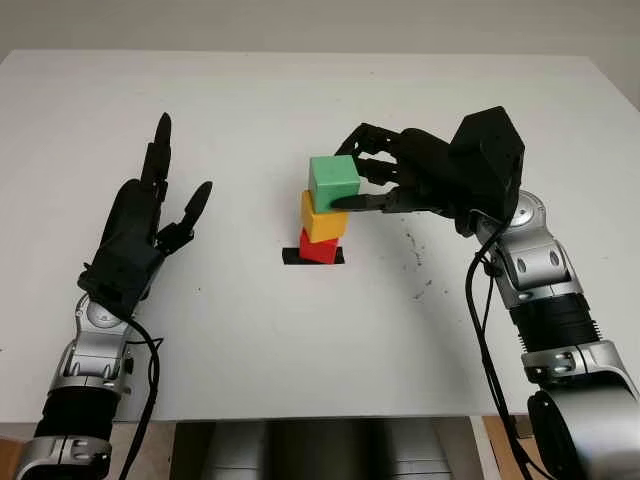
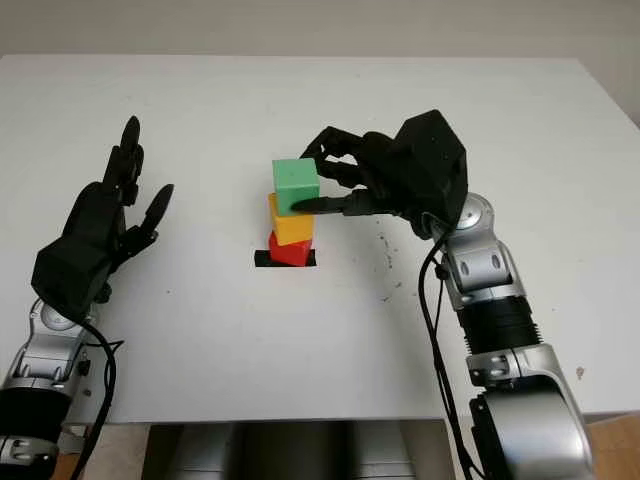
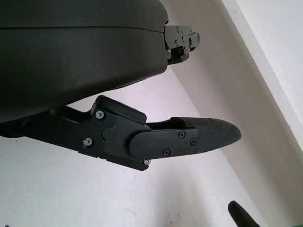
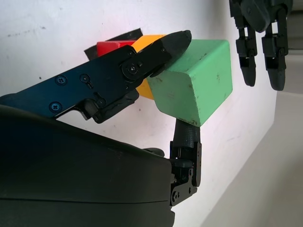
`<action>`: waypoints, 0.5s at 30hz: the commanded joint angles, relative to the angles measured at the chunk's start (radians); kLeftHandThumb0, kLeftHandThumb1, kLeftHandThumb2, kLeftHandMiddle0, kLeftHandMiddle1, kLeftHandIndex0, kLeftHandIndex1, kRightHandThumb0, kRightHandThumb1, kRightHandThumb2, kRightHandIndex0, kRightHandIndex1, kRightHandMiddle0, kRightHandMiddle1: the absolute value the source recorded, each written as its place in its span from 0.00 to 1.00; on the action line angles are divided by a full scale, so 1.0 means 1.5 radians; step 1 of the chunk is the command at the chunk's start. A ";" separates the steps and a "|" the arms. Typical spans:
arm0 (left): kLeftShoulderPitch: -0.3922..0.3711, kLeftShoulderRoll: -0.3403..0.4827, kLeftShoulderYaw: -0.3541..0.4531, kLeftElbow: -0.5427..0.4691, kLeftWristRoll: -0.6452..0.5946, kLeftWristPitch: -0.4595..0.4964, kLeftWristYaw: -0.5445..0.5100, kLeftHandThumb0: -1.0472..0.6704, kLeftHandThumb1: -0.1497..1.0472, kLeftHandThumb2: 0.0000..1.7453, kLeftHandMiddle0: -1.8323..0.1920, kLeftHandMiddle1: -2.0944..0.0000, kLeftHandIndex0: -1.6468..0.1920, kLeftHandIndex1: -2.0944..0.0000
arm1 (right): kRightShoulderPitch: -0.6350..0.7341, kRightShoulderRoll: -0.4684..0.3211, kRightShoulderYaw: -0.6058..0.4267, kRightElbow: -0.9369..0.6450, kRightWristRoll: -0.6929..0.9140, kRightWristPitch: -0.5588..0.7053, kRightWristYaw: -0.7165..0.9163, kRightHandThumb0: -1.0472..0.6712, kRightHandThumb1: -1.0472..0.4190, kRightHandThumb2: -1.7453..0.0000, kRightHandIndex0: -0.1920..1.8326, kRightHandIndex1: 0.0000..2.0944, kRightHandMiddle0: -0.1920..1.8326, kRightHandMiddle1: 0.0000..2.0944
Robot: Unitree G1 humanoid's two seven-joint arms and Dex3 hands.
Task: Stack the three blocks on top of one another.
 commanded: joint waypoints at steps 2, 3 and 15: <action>0.008 0.002 0.003 -0.010 0.001 0.000 0.001 0.17 1.00 0.28 0.95 0.97 0.97 0.98 | 0.002 -0.017 0.011 -0.006 0.002 0.023 0.029 0.28 0.08 0.97 0.17 0.01 0.16 0.63; 0.008 0.003 0.003 -0.009 0.001 -0.002 0.001 0.16 1.00 0.28 0.94 0.97 0.97 0.97 | 0.000 -0.022 0.014 -0.010 0.003 0.028 0.043 0.25 0.09 0.97 0.15 0.01 0.14 0.56; 0.004 0.001 0.004 -0.001 -0.001 -0.010 0.001 0.17 1.00 0.27 0.94 0.97 0.96 0.97 | 0.009 -0.067 0.032 -0.046 0.006 0.006 0.139 0.13 0.11 0.97 0.00 0.00 0.00 0.01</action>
